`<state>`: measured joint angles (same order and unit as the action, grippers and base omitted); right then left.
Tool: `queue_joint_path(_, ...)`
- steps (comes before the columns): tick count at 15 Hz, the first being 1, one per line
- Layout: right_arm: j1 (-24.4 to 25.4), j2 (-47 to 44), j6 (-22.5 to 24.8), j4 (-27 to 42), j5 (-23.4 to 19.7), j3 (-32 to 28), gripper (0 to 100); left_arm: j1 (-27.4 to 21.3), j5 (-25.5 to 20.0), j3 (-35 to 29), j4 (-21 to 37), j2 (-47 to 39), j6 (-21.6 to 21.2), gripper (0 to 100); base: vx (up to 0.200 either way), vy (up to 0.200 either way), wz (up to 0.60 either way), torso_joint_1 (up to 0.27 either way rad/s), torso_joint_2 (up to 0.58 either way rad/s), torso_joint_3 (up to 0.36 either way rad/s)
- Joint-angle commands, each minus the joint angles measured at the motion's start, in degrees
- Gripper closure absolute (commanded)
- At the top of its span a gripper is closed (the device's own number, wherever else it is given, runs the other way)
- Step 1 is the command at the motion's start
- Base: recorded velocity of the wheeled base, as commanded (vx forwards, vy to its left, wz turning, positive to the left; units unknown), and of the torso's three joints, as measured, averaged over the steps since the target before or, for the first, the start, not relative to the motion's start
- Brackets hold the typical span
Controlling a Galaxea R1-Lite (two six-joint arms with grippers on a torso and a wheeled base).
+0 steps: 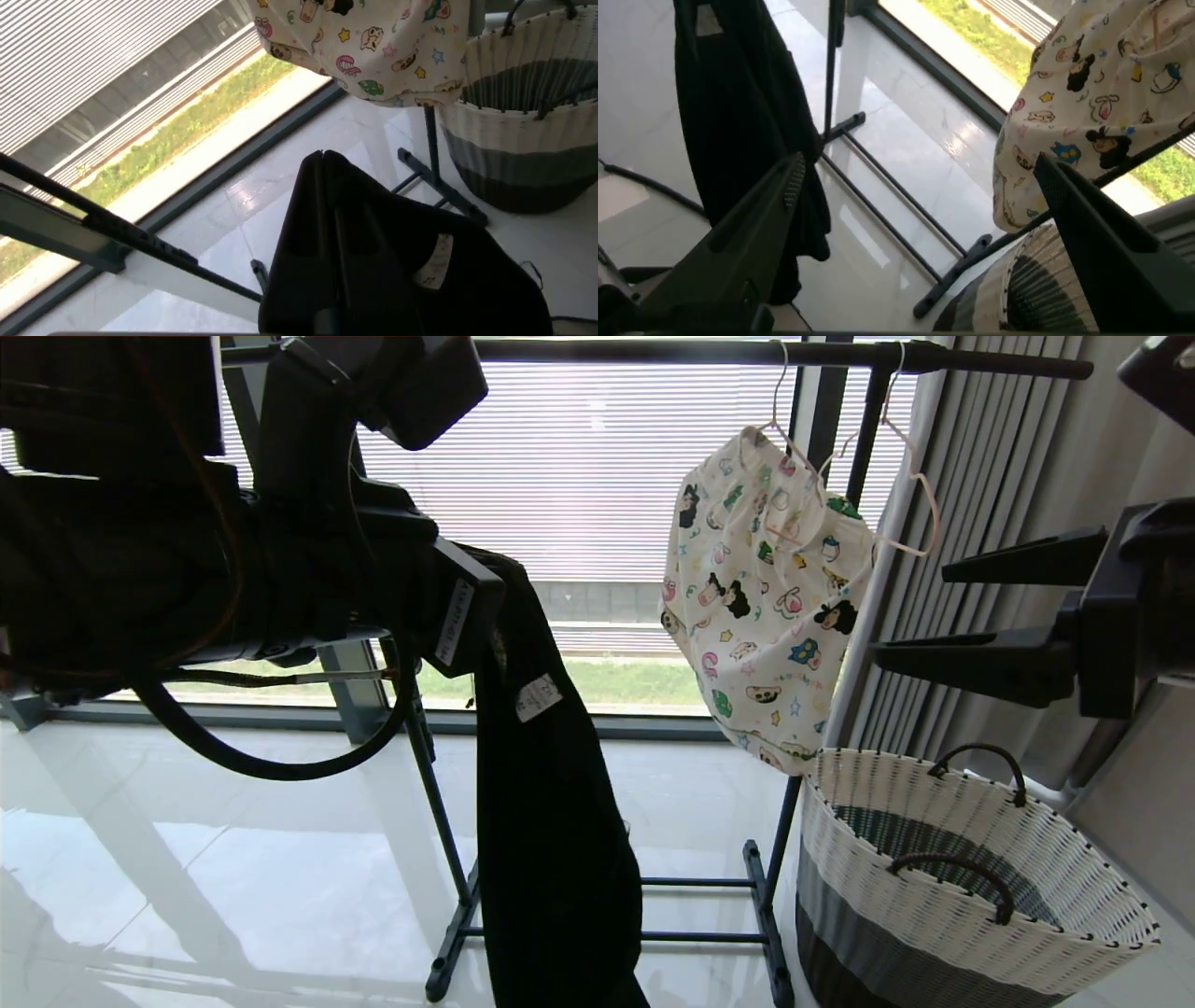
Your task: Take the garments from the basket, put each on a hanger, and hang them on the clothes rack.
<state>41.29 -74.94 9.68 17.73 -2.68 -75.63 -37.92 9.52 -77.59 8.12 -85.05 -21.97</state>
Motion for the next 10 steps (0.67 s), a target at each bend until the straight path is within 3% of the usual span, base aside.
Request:
queue_joint_path(1, -3.4, 4.6, 0.1, -0.2, 1.3, 5.3, 0, 2.2, 0.1, 1.0, 0.1, -0.2, -0.1, 100, 0.0, 0.0, 0.0, 0.0, 0.0, 0.0)
queue_joint_path(2, -5.3, 5.0, 0.2, -0.5, 2.5, 7.1, 0, 3.8, 0.1, 1.5, 0.1, 0.1, -0.1, 100, 0.0, 0.0, 0.0, 0.0, 0.0, 0.0)
queue_joint_path(6, -9.7, 10.7, 0.3, -2.2, 14.7, 18.5, 0, 11.6, 0.1, 4.6, 0.1, 2.9, 0.0, 100, 0.0, 0.0, 0.0, 0.0, 0.0, 0.0)
queue_joint_path(9, -14.2, 12.7, 2.4, -2.2, 16.0, 22.5, 0, 13.9, 0.1, 7.1, 0.1, 4.9, 0.1, 100, 0.0, 0.0, 0.0, 0.0, 0.0, 0.0)
queue_joint_path(10, -14.8, 13.0, 2.3, -5.8, 16.0, 25.3, 0, 15.2, 0.1, 8.1, 0.1, 5.6, 0.1, 100, 0.0, 0.0, 0.0, 0.0, 0.0, 0.0)
